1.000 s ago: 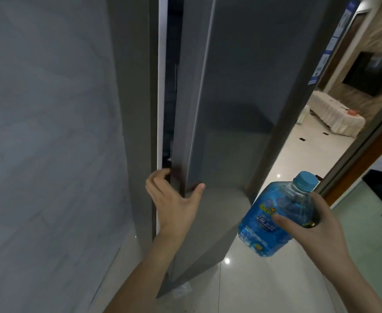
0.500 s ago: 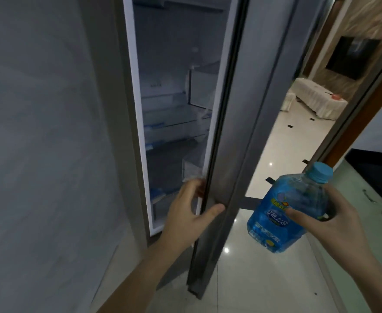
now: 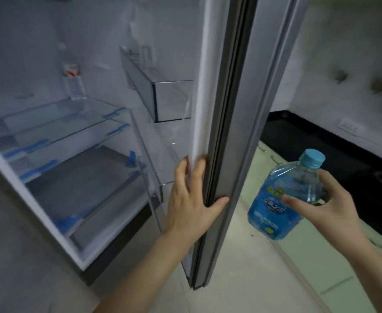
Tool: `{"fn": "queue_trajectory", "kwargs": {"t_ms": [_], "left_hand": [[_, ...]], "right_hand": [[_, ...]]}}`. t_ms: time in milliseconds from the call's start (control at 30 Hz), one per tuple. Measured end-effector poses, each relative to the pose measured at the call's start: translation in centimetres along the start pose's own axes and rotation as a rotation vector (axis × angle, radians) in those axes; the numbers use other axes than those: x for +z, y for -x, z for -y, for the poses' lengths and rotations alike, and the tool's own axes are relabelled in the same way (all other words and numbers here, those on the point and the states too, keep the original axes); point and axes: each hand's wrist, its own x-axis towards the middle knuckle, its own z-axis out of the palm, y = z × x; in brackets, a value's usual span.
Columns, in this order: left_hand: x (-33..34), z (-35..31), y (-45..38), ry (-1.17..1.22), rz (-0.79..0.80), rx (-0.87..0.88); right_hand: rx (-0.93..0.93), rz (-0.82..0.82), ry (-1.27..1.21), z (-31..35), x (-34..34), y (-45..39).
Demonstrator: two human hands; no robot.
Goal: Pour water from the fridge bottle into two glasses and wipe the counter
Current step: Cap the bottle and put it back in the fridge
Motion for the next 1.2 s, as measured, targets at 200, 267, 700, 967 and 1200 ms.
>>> {"fn": "queue_trajectory", "kwargs": {"t_ms": [200, 267, 700, 967, 1200], "left_hand": [[5.0, -4.3, -2.1, 0.045, 0.129, -0.039], [6.7, -5.7, -3.3, 0.088, 0.102, 0.022], [15.6, -6.5, -12.6, -0.328, 0.321, 0.326], [21.8, -2.5, -20.1, -0.300, 0.422, 0.519], [26.9, -1.9, -24.7, -0.275, 0.407, 0.528]], "right_hand": [[0.017, -0.094, 0.052, -2.8, -6.0, 0.6], [0.021, -0.109, 0.049, -3.5, -7.6, 0.5], [0.043, -0.051, 0.039, -6.8, -10.5, -3.2], [0.052, -0.067, 0.029, -8.0, -7.3, -8.8], [0.065, -0.106, 0.049, -8.2, -4.0, -14.2]]}}
